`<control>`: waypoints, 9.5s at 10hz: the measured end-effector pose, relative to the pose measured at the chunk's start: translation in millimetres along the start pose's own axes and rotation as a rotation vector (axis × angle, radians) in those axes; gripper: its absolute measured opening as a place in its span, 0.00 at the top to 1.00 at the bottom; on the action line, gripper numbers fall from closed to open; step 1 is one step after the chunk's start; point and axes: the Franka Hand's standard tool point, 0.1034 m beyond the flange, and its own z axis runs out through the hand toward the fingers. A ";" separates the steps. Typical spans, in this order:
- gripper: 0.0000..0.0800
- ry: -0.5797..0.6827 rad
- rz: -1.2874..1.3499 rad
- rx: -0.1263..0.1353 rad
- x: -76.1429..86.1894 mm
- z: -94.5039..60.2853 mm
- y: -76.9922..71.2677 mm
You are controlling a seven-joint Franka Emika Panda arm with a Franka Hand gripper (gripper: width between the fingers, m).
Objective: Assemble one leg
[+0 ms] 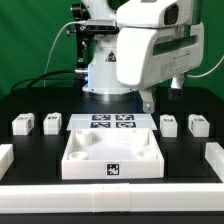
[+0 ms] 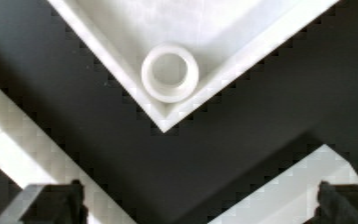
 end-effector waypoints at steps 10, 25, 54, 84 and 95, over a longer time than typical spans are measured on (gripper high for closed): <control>0.19 0.003 -0.039 -0.004 -5.8 4.7 -3.3; 0.19 -0.074 -0.619 0.101 -100.4 61.3 -47.8; 0.89 -0.090 -0.727 0.201 -133.6 107.8 -69.2; 0.19 -0.079 -0.541 0.106 -47.1 48.5 -86.7; 0.19 -0.115 0.538 0.072 -42.5 57.3 -113.7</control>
Offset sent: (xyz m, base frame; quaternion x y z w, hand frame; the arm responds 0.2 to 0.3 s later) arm 0.0000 0.0000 0.0000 0.0000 0.0000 0.0000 1.0000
